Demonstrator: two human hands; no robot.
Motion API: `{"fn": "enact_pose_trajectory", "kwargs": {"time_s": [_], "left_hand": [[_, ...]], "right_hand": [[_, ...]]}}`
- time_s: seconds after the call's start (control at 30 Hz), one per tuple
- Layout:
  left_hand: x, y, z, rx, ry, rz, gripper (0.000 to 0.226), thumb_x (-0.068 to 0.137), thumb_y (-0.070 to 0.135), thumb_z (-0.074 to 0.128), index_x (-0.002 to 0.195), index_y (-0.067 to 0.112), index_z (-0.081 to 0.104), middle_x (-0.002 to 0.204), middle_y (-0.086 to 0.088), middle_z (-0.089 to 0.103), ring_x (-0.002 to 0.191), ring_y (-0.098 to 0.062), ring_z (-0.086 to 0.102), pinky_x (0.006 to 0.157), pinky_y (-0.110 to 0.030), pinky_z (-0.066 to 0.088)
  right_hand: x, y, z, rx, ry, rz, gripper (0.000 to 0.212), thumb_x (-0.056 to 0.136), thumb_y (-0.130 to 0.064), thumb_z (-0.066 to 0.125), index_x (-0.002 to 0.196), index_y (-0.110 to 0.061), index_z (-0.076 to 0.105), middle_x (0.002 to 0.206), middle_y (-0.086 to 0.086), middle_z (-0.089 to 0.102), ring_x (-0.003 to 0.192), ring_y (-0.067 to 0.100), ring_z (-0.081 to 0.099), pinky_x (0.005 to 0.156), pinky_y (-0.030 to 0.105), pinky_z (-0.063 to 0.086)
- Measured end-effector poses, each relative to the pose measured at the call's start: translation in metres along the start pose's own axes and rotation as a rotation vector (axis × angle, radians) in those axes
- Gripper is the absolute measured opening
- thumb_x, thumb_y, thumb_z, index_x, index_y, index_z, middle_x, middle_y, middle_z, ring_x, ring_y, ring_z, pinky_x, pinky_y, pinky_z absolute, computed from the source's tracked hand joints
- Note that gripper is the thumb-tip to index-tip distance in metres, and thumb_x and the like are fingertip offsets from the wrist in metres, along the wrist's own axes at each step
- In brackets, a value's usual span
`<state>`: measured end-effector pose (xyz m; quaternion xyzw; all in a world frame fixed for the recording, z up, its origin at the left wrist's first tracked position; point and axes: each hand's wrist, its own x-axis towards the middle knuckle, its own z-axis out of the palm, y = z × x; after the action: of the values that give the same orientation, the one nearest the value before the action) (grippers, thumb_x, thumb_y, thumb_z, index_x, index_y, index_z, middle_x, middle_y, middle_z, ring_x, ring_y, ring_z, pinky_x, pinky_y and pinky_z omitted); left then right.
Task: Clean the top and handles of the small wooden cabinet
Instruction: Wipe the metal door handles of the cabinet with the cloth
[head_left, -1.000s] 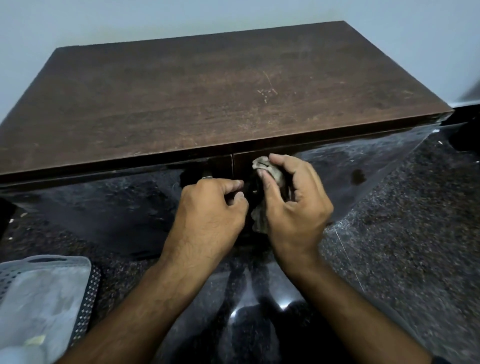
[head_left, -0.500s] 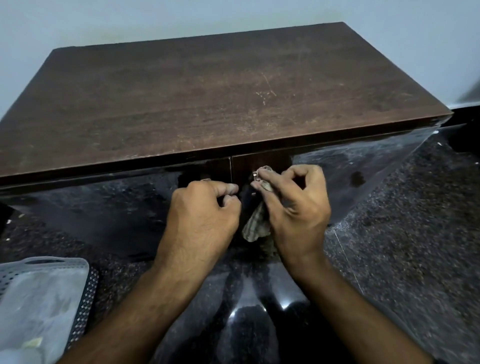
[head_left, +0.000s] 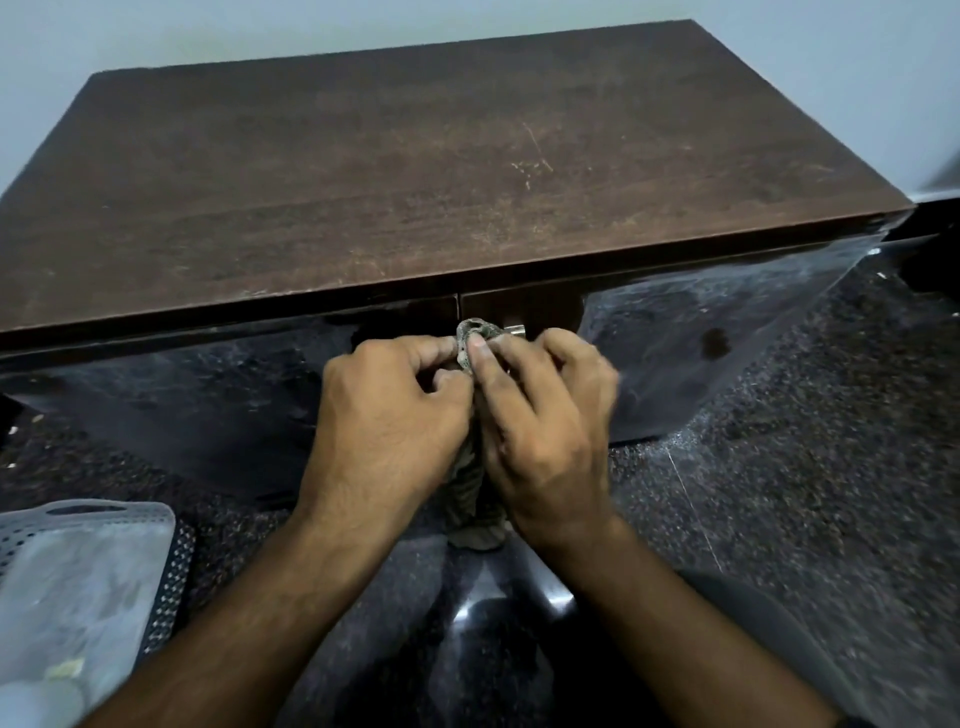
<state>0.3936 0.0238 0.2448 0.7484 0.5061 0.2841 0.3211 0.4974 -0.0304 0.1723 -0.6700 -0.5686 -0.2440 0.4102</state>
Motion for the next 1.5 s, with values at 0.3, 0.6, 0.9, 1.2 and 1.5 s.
{"fn": "enact_pose_trajectory", "kwargs": {"time_s": [0.3, 0.6, 0.9, 1.2, 1.5], "left_hand": [[0.000, -0.005, 0.001, 0.027, -0.071, -0.007, 0.026, 0.086, 0.016, 0.063, 0.106, 0.027, 0.076, 0.095, 0.016, 0.075, 0.083, 0.023, 0.059, 0.066, 0.010, 0.035], [-0.002, -0.004, -0.001, 0.029, -0.002, 0.064, 0.028, 0.084, 0.016, 0.064, 0.106, 0.029, 0.076, 0.094, 0.019, 0.075, 0.081, 0.016, 0.063, 0.069, 0.008, 0.038], [-0.004, -0.005, -0.002, 0.010, -0.042, 0.074, 0.031, 0.086, 0.014, 0.063, 0.113, 0.027, 0.074, 0.100, 0.018, 0.074, 0.093, 0.013, 0.063, 0.080, 0.008, 0.036], [-0.006, -0.005, -0.004, -0.004, -0.015, 0.114, 0.033, 0.086, 0.012, 0.063, 0.114, 0.027, 0.073, 0.098, 0.020, 0.073, 0.092, 0.016, 0.062, 0.078, 0.008, 0.037], [-0.004, -0.008, -0.005, 0.039, -0.025, 0.088, 0.030, 0.088, 0.017, 0.063, 0.114, 0.027, 0.073, 0.100, 0.018, 0.073, 0.079, 0.035, 0.046, 0.068, 0.014, 0.027]], "right_hand": [[-0.007, 0.009, 0.014, -0.179, 0.098, 0.056, 0.009, 0.088, -0.016, 0.074, 0.080, -0.018, 0.078, 0.066, 0.000, 0.052, 0.073, 0.020, 0.046, 0.074, 0.039, 0.030], [0.008, 0.002, 0.006, -0.119, 0.157, 0.091, 0.028, 0.089, -0.011, 0.070, 0.064, -0.014, 0.059, 0.067, 0.002, 0.054, 0.072, 0.022, 0.050, 0.076, 0.039, 0.028], [-0.003, 0.003, 0.010, -0.111, 0.025, 0.274, 0.019, 0.073, -0.009, 0.078, 0.067, -0.013, 0.061, 0.073, 0.003, 0.056, 0.078, 0.024, 0.051, 0.079, 0.037, 0.026], [-0.008, 0.005, 0.015, -0.092, 0.034, 0.269, 0.018, 0.079, -0.009, 0.074, 0.068, -0.013, 0.061, 0.075, 0.003, 0.054, 0.078, 0.023, 0.049, 0.078, 0.041, 0.031], [-0.008, 0.004, 0.014, -0.148, 0.034, 0.211, 0.022, 0.080, -0.008, 0.078, 0.068, -0.016, 0.063, 0.074, 0.002, 0.051, 0.079, 0.019, 0.043, 0.081, 0.036, 0.023]]}}
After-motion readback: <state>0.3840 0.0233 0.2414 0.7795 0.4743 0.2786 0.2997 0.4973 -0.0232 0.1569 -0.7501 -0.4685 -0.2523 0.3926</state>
